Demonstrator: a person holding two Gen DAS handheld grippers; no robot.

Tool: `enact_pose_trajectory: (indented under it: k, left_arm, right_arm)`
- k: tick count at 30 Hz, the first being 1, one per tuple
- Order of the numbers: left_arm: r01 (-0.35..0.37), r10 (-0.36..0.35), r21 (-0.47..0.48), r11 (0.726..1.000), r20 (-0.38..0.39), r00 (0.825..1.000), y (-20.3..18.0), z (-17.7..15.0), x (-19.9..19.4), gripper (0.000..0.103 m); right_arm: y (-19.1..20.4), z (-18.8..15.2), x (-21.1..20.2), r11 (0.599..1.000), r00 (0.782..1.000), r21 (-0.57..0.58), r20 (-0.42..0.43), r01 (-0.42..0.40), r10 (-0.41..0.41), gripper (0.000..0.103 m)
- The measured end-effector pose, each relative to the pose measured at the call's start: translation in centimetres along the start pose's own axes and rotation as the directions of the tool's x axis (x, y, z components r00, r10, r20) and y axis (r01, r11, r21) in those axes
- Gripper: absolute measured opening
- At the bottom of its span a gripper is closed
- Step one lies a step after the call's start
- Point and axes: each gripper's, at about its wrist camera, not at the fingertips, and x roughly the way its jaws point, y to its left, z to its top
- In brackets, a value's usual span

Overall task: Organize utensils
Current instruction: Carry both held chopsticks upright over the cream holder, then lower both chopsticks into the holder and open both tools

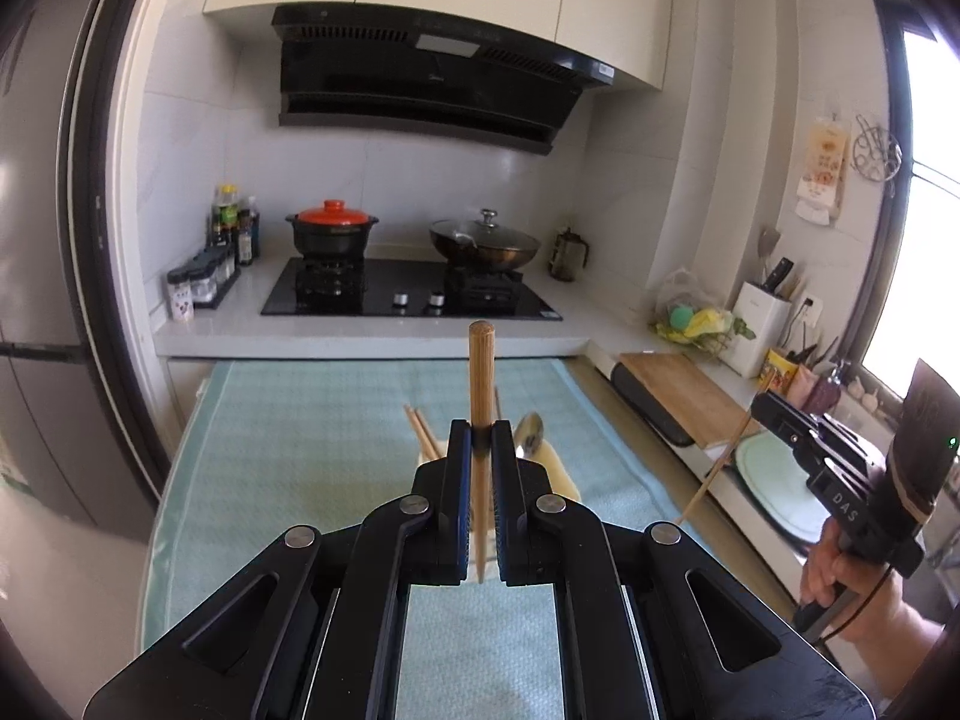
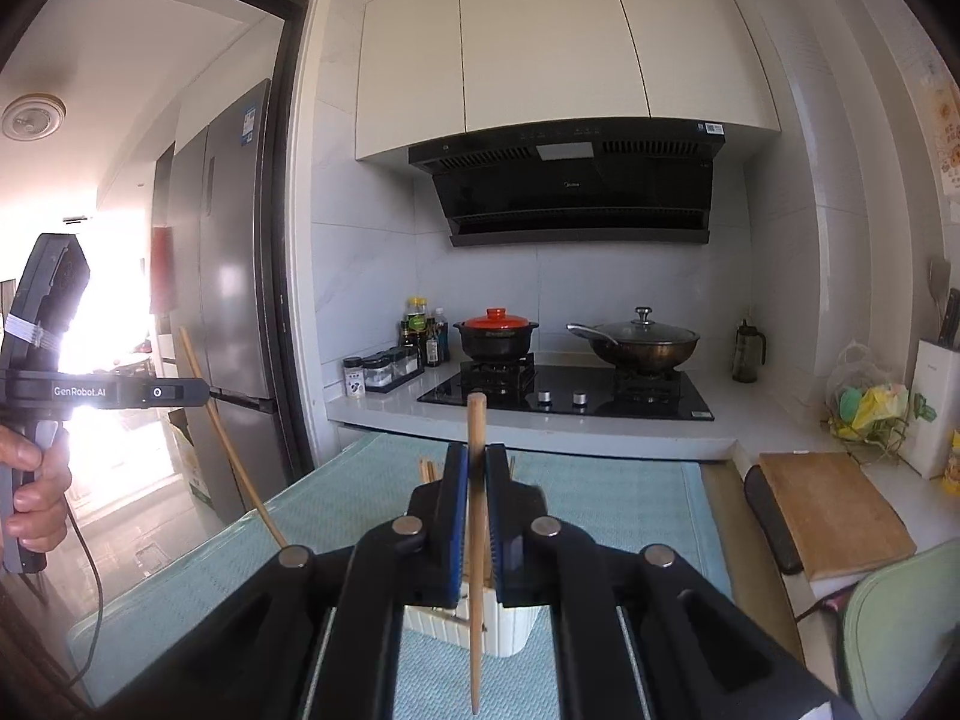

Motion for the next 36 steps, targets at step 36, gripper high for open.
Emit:
enact_pose_trajectory:
  k: [36]
  left_arm:
    - [-0.108,0.099,-0.021,0.994,-0.264,0.959,1.2,-1.9,19.3,0.017]
  right_arm:
    - [-3.4,-4.2,24.9,0.972,0.909,0.213,-0.376,-0.103,0.179,0.007]
